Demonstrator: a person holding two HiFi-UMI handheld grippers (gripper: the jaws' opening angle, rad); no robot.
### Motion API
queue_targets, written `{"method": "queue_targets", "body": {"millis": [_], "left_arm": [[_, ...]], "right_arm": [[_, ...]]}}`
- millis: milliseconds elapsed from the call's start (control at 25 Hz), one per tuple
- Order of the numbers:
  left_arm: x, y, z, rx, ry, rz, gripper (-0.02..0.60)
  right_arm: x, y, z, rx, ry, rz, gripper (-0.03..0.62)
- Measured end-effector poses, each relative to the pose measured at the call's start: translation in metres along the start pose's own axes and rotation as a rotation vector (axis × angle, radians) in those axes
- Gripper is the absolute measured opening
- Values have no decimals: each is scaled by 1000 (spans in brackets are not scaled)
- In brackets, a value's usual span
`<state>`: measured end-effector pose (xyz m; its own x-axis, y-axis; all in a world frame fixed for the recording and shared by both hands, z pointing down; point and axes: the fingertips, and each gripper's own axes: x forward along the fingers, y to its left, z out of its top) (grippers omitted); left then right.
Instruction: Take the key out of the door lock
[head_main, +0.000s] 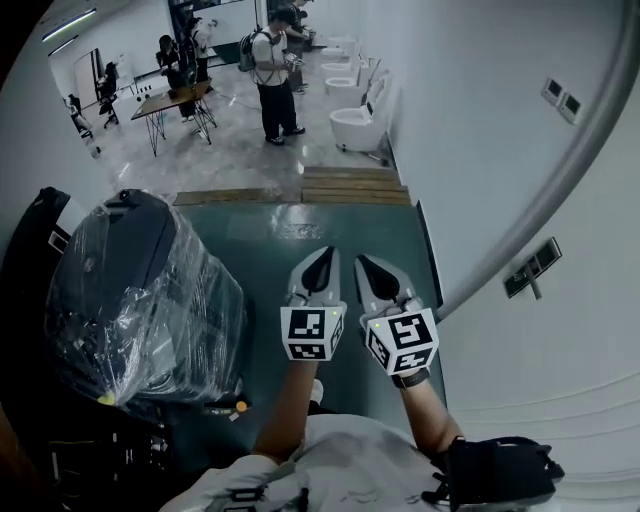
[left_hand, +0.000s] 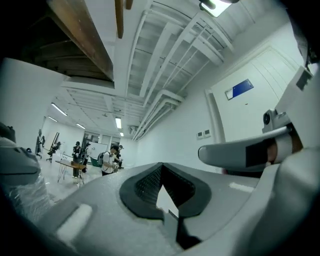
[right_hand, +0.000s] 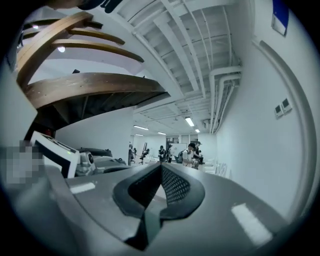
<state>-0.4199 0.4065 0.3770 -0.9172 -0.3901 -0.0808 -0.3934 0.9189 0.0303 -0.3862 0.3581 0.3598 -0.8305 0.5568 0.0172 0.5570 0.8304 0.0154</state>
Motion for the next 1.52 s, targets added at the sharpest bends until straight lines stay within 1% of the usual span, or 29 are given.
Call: {"method": "queue_targets", "body": {"millis": [40,120,240,320,400,480,600,800,920,1000,1080,1160,1240,1360,1440,1520], "left_arm": [[14,11,5,8,-6,-19,-2],[34,30,11,11,-13,-55,-2],[53,45,7,-27,-21,-121,-2],[67,43,-10,-42,6,-165,-1],[80,33,-33,-45,46,-214,-1],[91,16,-49,-50,72,-280,0],[112,-13,-60,-52,96,-367,0],[160,-50,-74,-46,126,-447,0],[202,-93,-78,-32,144,-504,0],[241,-136,-72,-19,144,-560,0],[286,-185,-62,-14,126,-610,0],[318,-221,-51,-8,101,-651,0],[332,-245,-46,0,83,-701,0],[341,-284,-48,-8,69,-793,0],[347,-317,-59,-12,82,-865,0],[347,-354,-74,-14,111,-953,0]], "right_arm": [[12,-4,10,3,-18,-24,2],[34,-17,14,38,-25,-79,3],[54,-41,-7,111,11,-167,5],[63,-57,-24,135,35,-223,4],[70,-68,-39,128,55,-254,5],[69,-80,-49,116,59,-288,5],[56,-107,-55,120,62,-362,5],[41,-171,-71,163,59,-465,5],[26,-233,-65,181,13,-528,5],[13,-292,-51,178,-29,-571,5],[-4,-357,-31,158,-73,-615,5],[-23,-401,-15,135,-114,-664,5],[-44,-420,-11,135,-140,-725,5],[-81,-440,-23,146,-145,-828,5],[-110,-458,-37,159,-137,-910,5],[-144,-475,-51,182,-131,-1003,5]]}}
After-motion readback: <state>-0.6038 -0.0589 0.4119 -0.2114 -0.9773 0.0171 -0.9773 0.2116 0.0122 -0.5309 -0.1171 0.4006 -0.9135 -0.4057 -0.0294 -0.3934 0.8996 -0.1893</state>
